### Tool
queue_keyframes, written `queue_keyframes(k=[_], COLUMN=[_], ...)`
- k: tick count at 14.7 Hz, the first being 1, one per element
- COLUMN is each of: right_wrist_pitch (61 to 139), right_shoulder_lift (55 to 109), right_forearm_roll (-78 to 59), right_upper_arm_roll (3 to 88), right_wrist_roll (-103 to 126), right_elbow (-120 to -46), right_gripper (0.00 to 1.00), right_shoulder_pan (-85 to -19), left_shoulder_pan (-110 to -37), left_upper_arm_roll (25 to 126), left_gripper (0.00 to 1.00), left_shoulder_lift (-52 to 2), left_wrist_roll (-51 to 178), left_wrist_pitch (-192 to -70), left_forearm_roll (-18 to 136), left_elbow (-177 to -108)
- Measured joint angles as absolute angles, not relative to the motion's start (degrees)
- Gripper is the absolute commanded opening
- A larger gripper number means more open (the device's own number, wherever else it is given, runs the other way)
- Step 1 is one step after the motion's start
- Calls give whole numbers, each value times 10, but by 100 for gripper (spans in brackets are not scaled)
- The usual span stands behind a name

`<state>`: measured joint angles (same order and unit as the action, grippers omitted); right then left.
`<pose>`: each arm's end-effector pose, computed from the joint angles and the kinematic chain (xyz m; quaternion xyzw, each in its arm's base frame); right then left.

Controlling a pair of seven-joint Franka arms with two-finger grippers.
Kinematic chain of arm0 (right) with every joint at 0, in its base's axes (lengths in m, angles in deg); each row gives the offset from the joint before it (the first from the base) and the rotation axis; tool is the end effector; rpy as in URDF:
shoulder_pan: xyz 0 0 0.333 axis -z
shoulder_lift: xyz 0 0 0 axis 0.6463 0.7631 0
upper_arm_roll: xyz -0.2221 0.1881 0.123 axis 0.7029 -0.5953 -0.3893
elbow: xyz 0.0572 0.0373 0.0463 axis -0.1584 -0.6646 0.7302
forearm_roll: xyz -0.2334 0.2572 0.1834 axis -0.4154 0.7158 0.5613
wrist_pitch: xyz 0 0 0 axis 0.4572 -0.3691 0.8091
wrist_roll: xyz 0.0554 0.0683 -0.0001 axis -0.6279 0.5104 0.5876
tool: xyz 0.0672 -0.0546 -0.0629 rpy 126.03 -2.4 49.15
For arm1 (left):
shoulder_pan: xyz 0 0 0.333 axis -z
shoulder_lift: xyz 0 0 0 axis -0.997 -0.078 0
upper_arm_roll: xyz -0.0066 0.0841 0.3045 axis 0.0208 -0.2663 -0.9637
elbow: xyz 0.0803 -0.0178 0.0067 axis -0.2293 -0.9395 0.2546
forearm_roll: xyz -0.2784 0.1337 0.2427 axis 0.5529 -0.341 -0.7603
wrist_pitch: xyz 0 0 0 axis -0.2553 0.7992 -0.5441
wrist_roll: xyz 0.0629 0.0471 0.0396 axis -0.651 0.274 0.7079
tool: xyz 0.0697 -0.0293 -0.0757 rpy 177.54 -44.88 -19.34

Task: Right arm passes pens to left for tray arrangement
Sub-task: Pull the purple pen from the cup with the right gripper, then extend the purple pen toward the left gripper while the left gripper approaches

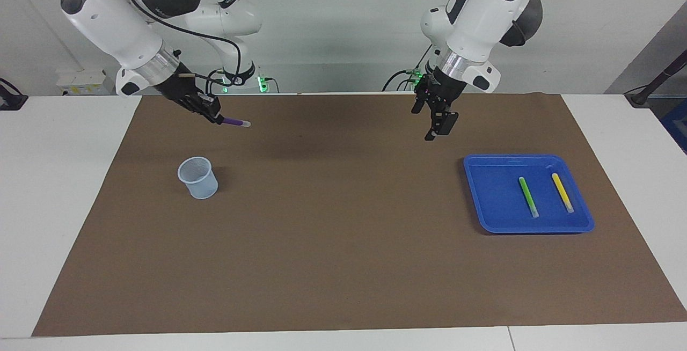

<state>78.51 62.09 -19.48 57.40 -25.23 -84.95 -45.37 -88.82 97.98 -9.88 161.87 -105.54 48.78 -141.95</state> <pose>0.5269 0.0346 0.5586 -0.9466 0.2629 0.0856 0.1659 0.5014 -0.2321 0.5558 0.6612 0.7385 -0.0644 0.1153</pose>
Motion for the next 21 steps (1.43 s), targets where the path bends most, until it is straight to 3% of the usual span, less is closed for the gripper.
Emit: queue_keyframes(k=[5, 12, 21], right_wrist_pitch=[791, 856, 999], right_shoulder_lift=[621, 621, 619], right_forearm_roll=[-118, -29, 52], right_upper_arm_roll=[571, 570, 569], right_wrist_roll=[-395, -550, -676], right_elbow=[-851, -875, -927], right_gripper=[0, 0, 0], right_shoulder_pan=[-469, -522, -622], left_shoulder_pan=[-888, -888, -879], left_upper_arm_roll=[980, 980, 982], left_gripper=[100, 100, 100], left_shoulder_lift=[-95, -88, -85], left_wrist_roll=[1619, 1619, 1630], left_wrist_pitch=[-1069, -1076, -1076], left_forearm_roll=[488, 488, 488], left_elbow=[-1437, -1446, -1448])
